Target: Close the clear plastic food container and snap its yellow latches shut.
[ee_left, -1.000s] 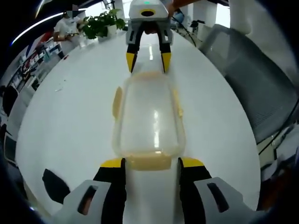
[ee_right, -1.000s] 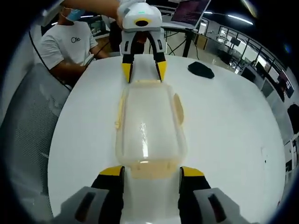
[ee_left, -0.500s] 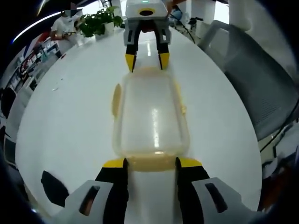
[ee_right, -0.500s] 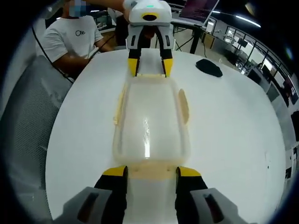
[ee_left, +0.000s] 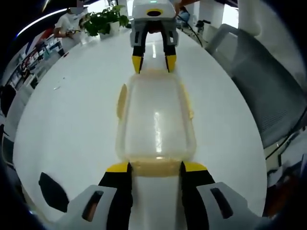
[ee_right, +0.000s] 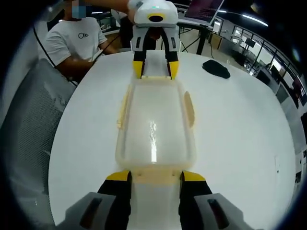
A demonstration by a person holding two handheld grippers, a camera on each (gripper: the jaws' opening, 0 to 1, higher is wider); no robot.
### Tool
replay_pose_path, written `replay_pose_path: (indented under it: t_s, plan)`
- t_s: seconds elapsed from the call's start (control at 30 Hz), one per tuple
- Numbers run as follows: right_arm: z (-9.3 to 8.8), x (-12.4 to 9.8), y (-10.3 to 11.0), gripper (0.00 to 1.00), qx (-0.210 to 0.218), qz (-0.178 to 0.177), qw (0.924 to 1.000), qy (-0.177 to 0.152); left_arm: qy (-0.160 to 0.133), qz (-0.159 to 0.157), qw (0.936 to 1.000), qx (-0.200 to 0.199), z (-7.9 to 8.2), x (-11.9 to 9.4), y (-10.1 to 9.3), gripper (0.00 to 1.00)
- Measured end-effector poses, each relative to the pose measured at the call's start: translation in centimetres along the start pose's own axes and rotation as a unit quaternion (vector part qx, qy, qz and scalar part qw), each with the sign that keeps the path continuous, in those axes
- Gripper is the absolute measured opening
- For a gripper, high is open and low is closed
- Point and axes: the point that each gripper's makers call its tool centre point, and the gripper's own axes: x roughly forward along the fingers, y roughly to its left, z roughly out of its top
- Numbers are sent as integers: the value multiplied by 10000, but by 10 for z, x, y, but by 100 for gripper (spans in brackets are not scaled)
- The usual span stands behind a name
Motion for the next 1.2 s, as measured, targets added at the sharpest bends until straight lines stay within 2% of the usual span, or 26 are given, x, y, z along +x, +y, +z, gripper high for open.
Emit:
replay_pose_path:
  t_s: [0.33, 0.53, 0.87, 0.93, 1.2]
  plan:
    - [0, 0, 0, 37, -50, -22, 10000, 30, 3, 31, 10000, -58, 0, 0, 0, 37]
    - [1, -3, 4, 36, -102, 7, 9999, 64, 22, -26, 9999, -124, 1, -2, -8, 37]
    - [12, -27, 11, 36, -79, 163, 9998, -100, -66, 15, 9999, -103, 16, -22, -15, 37]
    - [14, -31, 15, 36, -11, 243, 9996, -128, -45, 5, 10000, -6, 17, -24, -17, 37]
    - [23, -45, 17, 36, -63, 214, 9996, -191, 47, 0, 10000, -52, 26, -39, -20, 37]
